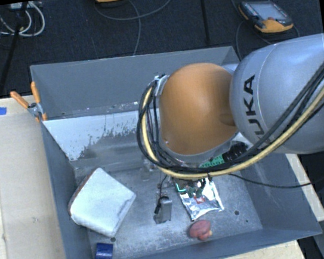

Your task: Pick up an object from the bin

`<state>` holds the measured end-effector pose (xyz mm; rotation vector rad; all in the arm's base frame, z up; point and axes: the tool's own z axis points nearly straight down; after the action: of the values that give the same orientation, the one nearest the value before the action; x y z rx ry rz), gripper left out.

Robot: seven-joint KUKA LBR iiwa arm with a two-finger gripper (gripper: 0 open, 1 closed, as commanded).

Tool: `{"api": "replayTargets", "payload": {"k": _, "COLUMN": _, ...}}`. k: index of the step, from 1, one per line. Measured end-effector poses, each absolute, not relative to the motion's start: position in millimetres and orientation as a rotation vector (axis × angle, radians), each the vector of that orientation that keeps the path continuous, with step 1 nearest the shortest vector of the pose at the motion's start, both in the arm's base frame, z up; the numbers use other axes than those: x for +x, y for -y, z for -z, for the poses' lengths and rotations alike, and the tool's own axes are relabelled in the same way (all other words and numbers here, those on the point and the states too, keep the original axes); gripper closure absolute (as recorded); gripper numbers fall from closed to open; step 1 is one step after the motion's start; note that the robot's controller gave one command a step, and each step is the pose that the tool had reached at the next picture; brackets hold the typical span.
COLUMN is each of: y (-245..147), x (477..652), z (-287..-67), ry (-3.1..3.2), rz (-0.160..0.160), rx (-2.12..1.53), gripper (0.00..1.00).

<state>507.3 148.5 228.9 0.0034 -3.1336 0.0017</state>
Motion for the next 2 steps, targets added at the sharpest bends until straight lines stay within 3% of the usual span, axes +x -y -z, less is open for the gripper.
{"api": "replayTargets", "payload": {"k": 1, "y": -164.5, "x": 570.9, "z": -117.5, "ry": 2.857, "rz": 0.002, "rx": 1.302, "gripper": 0.00}}
{"api": "replayTargets", "payload": {"k": 2, "y": -166.2, "x": 606.7, "z": -73.2, "ry": 2.794, "rz": 0.000, "rx": 1.464, "gripper": 0.00}}
